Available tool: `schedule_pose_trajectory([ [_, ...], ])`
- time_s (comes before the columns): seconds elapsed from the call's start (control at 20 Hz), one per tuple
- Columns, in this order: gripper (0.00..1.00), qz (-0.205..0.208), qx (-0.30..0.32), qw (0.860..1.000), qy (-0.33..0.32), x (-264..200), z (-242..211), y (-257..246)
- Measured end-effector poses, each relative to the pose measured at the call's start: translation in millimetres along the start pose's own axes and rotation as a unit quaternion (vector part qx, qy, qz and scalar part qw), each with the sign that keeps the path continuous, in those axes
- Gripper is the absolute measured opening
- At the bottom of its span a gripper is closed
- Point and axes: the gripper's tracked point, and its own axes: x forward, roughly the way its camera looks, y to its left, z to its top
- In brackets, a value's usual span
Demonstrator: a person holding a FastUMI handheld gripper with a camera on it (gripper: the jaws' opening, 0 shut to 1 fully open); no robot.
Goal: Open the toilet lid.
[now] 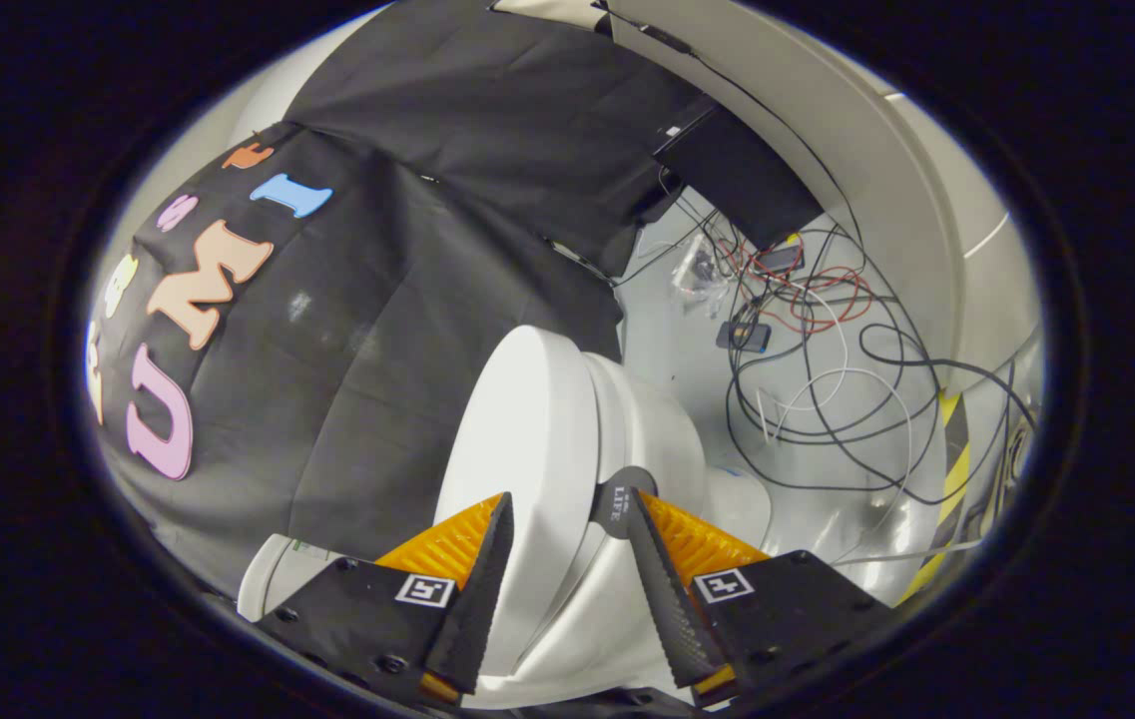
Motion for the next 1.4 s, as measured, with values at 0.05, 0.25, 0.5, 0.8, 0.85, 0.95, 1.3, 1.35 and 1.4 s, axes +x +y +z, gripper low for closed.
schedule_pose_trajectory([
  [0.05, 0.72, -0.009, -0.001, 1.000, -0.008, -1.3, 4.1, -5.9],
  [0.25, 0.72, -0.032, 0.032, 0.999, 0.002, 6.7, 1.6, -26.3],
  [0.5, 0.29, -0.030, 0.013, 0.998, 0.061, 26.6, -10.3, -24.7],
  [0.8, 0.12, -0.037, -0.004, 0.997, 0.065, 26.3, -6.3, -18.4],
  [0.85, 0.07, -0.032, -0.007, 0.997, 0.072, 20.7, -6.2, -12.6],
  [0.95, 0.05, -0.019, -0.009, 0.998, 0.064, 14.5, -1.9, -1.7],
  [1.3, 0.01, 0.039, -0.100, 0.994, 0.035, -15.5, 20.3, 65.3],
  [1.35, 0.01, 0.056, -0.102, 0.993, 0.031, -18.3, 21.4, 78.0],
  [1.4, 0.01, 0.077, -0.103, 0.991, 0.027, -22.4, 21.1, 93.4],
])
